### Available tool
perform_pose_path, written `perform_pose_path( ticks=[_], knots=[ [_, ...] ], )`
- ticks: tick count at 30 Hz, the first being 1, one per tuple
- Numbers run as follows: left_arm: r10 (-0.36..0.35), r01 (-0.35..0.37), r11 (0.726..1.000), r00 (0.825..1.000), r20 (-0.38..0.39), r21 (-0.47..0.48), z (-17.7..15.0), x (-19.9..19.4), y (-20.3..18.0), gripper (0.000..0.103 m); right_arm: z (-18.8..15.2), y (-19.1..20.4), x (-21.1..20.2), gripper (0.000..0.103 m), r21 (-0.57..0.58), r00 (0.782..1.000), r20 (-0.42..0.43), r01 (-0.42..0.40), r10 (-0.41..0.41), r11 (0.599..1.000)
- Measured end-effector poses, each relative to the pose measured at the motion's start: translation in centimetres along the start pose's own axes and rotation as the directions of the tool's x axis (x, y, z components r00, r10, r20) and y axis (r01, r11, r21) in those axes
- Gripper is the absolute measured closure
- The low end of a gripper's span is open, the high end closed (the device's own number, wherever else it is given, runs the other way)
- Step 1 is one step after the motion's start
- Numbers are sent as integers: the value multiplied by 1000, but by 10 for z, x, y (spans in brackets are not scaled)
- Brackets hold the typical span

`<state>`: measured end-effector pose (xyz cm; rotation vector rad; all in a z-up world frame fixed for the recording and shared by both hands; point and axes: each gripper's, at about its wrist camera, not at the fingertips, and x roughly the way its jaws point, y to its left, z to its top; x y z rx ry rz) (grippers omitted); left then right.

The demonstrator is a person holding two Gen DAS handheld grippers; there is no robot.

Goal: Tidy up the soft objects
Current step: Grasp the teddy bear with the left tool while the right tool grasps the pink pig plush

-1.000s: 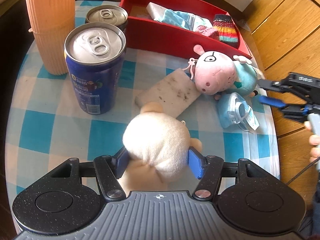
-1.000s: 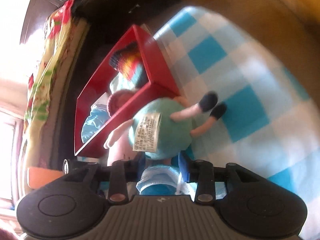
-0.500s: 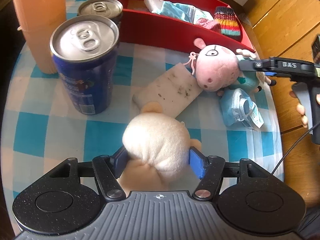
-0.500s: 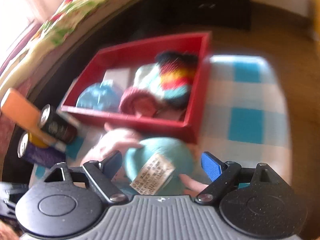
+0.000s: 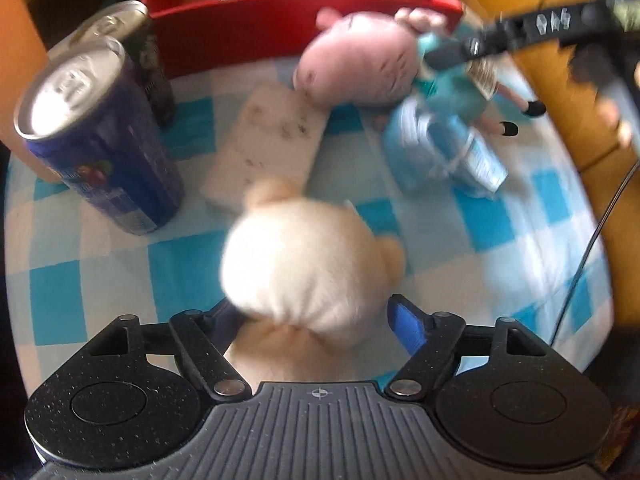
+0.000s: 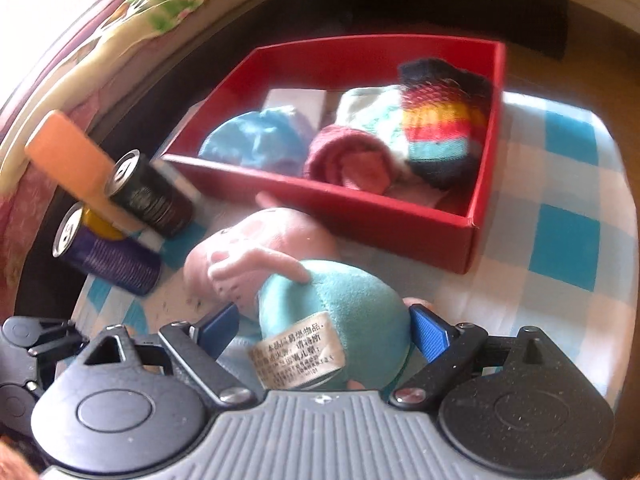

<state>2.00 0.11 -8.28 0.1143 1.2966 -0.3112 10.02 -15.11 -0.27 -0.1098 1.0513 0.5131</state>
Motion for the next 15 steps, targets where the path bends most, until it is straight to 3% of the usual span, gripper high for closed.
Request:
perform_pose_path(
  ticks=[3,7,10,15],
  knots=[
    [8,-8,1000,1000,-17,26,-3,7,-5,26,2,14,-4,32,-98,996,40,82,-79,992],
    [-1,1,1000,1000,-18,9,0,7,-5,26,11,19,9,31,-98,996,43,82,-79,992],
    [-20,19,1000,1000,-14,-17,-1,7,0,27,13,26,21,31,-107,999,20,37,-35,994],
    [-34,34,997,999,-10,-70,1,4,6,29,8,39,29,35,-92,997,-15,72,-73,993]
  ],
)
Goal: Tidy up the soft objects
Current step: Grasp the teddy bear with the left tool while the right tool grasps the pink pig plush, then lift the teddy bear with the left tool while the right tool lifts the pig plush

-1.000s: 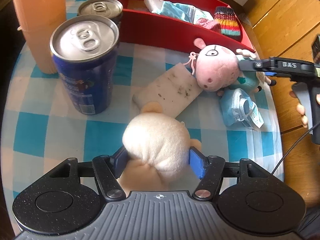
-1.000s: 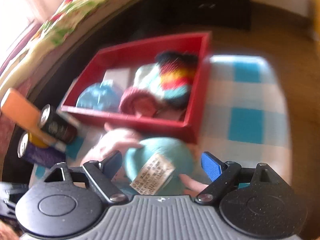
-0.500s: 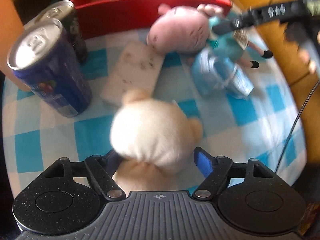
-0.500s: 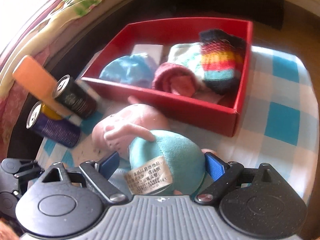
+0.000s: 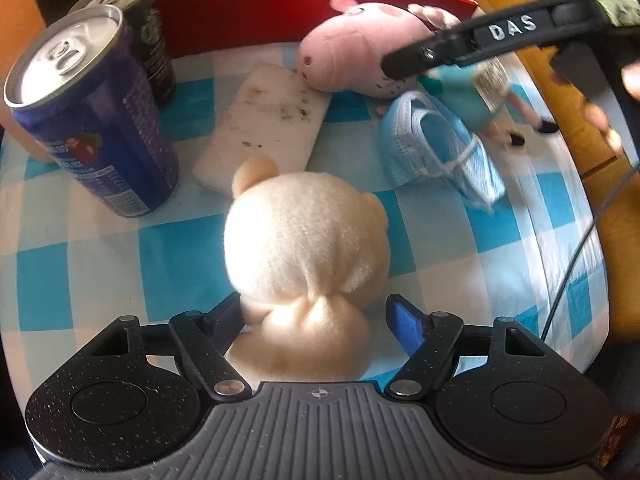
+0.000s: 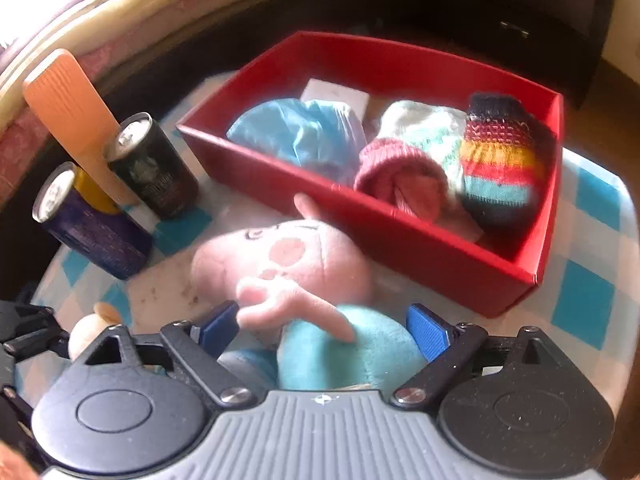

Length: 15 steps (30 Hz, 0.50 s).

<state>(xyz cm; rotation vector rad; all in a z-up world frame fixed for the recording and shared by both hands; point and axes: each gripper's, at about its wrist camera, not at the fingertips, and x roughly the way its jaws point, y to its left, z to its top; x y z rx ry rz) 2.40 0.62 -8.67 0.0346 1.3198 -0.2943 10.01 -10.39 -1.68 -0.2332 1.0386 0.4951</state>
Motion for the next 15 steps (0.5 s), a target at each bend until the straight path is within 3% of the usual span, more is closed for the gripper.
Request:
perform_pose_path(
  ticks=[1,5,10,15],
  knots=[
    [2,-2,1000,1000,1,-11,1,-1,0,30,-1,0,-1,37,24,1000,-12,1,0,1000],
    [1,0,998,1000,5,-57,6,-5,8,41,-10,-4,-11,61,124,999,-40,-18,23,992],
    [-10,10,995,1000,8,-101,3,-8,12,44,-22,3,-14,57,145,999,-53,3,5,989],
    [-5,6,993,1000,12,-118,7,-6,7,45,-22,11,10,51,146,995,-96,26,-12,989]
  ],
)
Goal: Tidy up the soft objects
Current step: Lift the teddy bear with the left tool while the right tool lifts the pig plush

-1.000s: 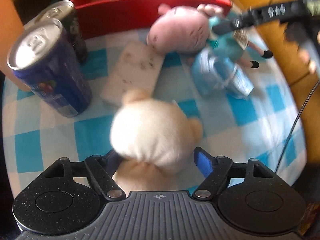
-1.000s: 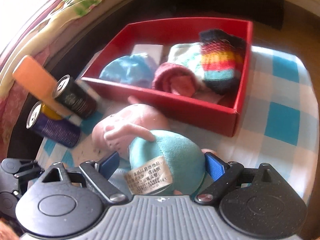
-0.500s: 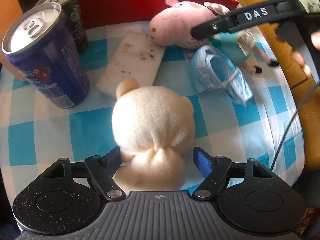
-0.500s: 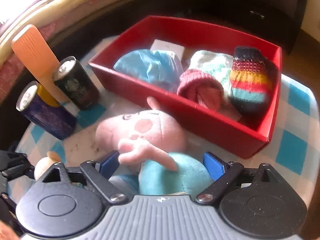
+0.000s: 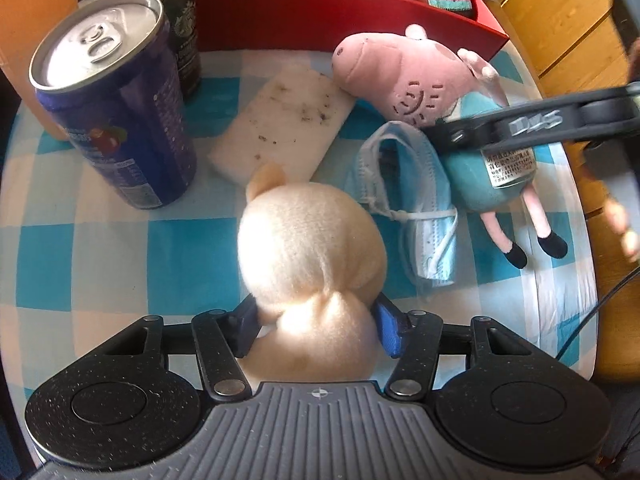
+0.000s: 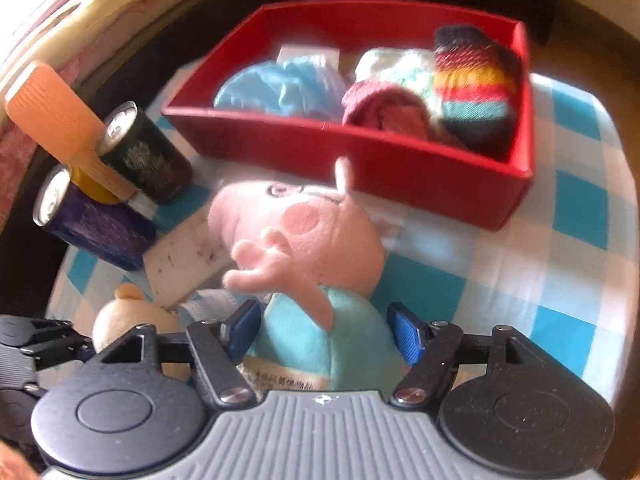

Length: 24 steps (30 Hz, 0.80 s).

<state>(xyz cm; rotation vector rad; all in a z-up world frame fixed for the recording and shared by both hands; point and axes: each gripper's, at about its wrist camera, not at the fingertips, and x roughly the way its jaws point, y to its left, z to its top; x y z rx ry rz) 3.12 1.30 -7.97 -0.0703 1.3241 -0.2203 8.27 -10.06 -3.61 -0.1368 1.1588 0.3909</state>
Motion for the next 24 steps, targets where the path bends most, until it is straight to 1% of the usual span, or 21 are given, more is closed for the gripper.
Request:
perform_pose_path(
  ticks=[2,3,5,7,9,11,17,21,24],
  knots=[
    [-11,11,1000,1000,2,-9,-1,-1,3,45,-1,1,11,50,19,1000,-6,25,-25,1000],
    [-13,13,1000,1000,3,-7,-1,2,1,45,-2,3,10,54,20,999,4,33,-33,999],
    [-17,17,1000,1000,4,-11,-1,2,2,45,-1,3,8,55,36,1000,-5,24,-24,999],
    [-17,17,1000,1000,8,-18,0,2,3,48,-2,-1,6,56,76,1000,-13,0,1,997],
    [-15,15,999,1000,16,-29,-1,0,5,51,-5,-2,3,57,91,1000,-8,-2,3,996],
    [-14,15,999,1000,26,-33,-4,-6,8,51,-8,-1,-5,57,90,1000,6,8,-9,996],
    [-39,42,998,997,64,-42,-5,-22,7,52,-14,4,-40,57,107,996,84,-28,19,994],
    [-43,47,998,996,83,-39,-4,-30,2,51,-21,4,-59,57,138,992,117,-55,39,989],
    [-42,46,998,995,95,-39,-2,-33,-1,51,-27,7,-70,57,143,990,138,-57,37,988]
  ],
)
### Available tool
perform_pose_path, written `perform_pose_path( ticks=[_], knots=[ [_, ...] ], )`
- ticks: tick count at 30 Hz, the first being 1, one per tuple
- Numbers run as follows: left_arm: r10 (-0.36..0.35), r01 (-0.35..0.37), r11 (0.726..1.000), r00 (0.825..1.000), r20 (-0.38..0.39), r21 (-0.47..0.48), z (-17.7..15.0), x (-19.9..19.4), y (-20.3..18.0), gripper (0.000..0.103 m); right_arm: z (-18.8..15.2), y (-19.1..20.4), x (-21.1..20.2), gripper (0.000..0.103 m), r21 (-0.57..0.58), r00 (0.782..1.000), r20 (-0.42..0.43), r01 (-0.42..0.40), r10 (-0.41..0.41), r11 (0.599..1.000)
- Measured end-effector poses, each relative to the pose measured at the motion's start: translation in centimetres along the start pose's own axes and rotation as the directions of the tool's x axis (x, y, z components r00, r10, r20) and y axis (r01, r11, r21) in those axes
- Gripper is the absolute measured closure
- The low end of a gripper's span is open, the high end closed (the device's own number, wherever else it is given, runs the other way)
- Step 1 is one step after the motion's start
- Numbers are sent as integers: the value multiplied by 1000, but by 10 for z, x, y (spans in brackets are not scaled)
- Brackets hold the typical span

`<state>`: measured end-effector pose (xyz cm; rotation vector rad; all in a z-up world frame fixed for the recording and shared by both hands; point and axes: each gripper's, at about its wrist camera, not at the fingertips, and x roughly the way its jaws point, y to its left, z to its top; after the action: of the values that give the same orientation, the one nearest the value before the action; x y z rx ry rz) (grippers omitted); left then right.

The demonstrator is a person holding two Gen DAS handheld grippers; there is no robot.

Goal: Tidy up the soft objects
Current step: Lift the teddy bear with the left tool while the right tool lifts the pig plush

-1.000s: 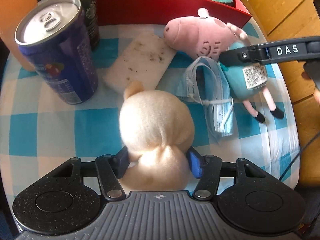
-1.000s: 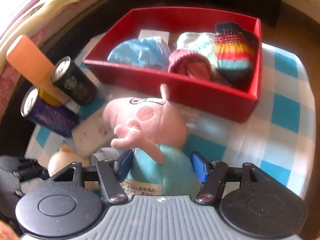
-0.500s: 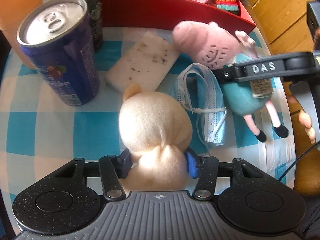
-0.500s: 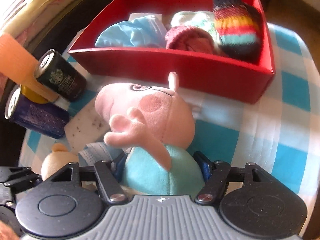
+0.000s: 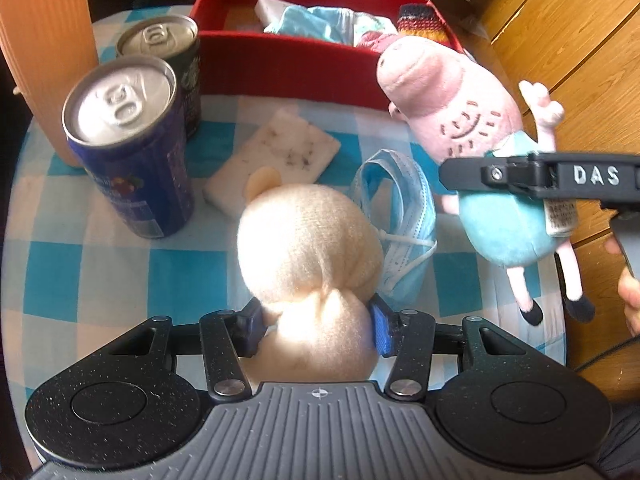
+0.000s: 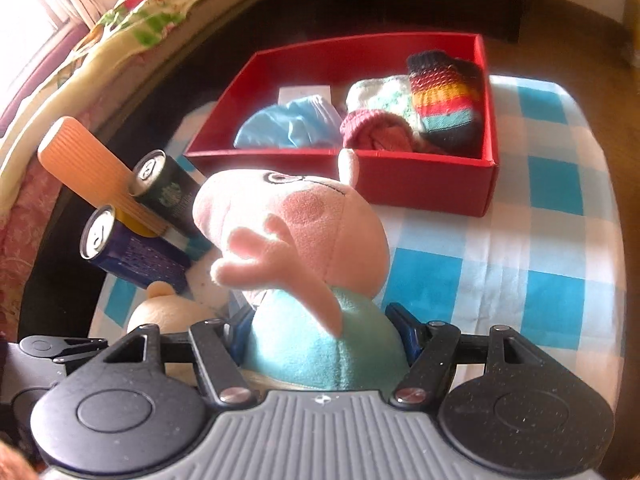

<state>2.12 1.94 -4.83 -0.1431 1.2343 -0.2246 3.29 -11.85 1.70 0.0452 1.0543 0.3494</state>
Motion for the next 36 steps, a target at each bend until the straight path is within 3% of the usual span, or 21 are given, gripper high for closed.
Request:
perform_pose_path(
  ticks=[17,20,22,25,27,30,36],
  knots=[
    [6,-5,1000,998,62,-12,8,-21,-6,51,-22,11,-46,57,8,997,69,-24,24,1000],
    [-5,6,1000,998,69,-16,8,-25,-6,51,-28,10,-56,57,33,995,74,-70,67,997],
    [-16,18,1000,997,78,-20,9,-28,-5,51,-30,4,-61,57,79,986,66,-160,155,984],
    [-27,29,1000,996,88,-13,8,-33,-4,51,-35,3,-66,57,72,991,90,-106,100,992],
    [-22,23,1000,996,91,-13,6,-34,-3,50,-39,-3,-64,57,90,990,58,-136,131,987],
    [-16,17,1000,997,72,-22,3,-28,1,50,-48,-8,-57,56,85,997,28,-72,70,994],
    [-60,63,998,995,78,-31,5,-34,5,50,-73,-35,-48,56,166,998,-33,-49,56,985]
  ],
)
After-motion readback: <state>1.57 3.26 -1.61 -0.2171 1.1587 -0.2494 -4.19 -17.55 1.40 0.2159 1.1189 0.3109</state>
